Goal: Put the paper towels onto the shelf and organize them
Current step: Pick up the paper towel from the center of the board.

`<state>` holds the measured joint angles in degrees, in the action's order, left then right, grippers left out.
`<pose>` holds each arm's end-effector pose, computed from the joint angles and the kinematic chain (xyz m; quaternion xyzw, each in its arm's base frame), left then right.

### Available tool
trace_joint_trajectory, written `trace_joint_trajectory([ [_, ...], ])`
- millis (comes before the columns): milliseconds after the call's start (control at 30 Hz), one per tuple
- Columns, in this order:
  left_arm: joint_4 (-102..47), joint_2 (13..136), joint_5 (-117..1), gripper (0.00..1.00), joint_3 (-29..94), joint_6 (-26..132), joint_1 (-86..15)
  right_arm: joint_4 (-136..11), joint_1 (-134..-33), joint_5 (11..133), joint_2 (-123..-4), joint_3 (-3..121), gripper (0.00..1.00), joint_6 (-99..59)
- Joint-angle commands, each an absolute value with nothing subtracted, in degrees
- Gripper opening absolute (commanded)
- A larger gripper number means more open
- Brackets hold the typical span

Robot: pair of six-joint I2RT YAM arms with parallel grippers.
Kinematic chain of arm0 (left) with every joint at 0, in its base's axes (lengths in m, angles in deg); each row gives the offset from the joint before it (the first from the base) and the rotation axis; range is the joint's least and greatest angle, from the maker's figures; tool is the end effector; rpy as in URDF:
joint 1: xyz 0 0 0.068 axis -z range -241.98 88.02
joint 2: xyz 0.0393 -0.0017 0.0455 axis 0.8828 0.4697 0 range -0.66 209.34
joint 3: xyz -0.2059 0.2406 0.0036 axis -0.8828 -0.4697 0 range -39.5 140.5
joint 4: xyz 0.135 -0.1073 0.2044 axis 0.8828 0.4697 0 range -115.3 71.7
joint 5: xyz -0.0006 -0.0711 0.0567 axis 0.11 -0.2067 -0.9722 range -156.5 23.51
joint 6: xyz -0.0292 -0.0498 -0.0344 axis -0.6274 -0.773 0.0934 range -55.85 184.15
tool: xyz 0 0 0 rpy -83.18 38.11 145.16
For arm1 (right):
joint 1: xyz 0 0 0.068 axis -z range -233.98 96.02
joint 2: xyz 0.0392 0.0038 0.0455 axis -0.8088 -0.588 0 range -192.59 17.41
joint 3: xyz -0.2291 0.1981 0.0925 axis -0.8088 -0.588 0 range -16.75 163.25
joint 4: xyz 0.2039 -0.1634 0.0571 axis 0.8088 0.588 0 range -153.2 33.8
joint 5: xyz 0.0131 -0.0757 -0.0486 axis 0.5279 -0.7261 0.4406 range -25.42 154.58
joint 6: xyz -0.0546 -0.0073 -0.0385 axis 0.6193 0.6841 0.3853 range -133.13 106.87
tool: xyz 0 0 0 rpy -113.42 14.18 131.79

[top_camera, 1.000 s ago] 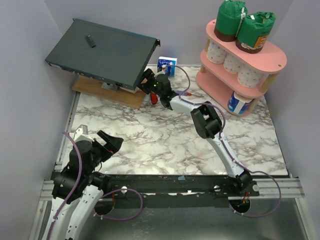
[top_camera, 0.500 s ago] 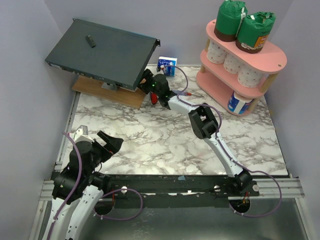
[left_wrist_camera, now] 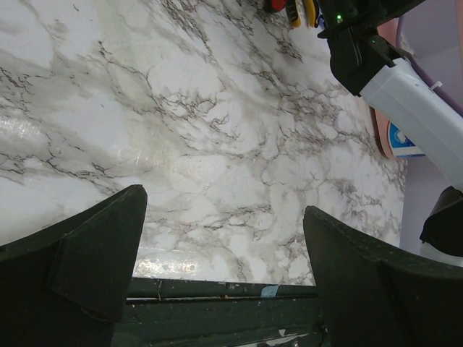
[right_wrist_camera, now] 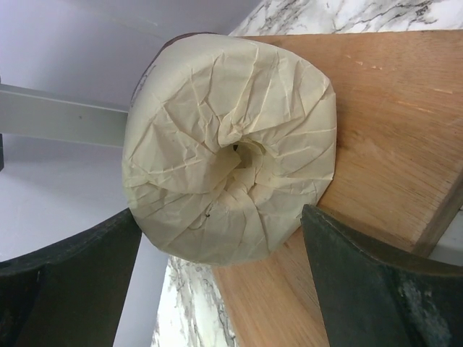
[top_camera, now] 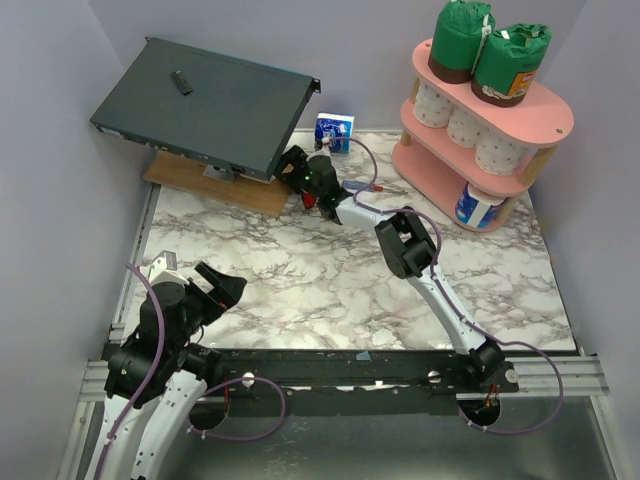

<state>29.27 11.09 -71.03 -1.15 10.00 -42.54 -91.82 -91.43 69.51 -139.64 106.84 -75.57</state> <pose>0.0276 -0.0053 0.2829 -0.2748 0.8113 -0.2812 0.4326 0.5326 0.4138 0.1347 0.1308 0.7245 0.5378 0.4108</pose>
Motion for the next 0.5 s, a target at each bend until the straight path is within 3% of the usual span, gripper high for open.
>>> trace_joint_trajectory([
  [0,29.8,11.0,-72.4,0.94,-0.6,11.2,-42.9,-94.8,-91.9,66.5,-135.6,104.3,0.92,-71.8],
  [200,29.9,10.7,-72.9,0.94,-0.5,11.4,-42.9,-100.0,-92.0,64.8,-130.0,97.1,0.95,-68.5],
  [467,29.7,11.0,-72.3,0.94,-0.5,11.1,-42.9,-95.2,-91.9,67.0,-134.0,106.0,0.96,-67.4],
])
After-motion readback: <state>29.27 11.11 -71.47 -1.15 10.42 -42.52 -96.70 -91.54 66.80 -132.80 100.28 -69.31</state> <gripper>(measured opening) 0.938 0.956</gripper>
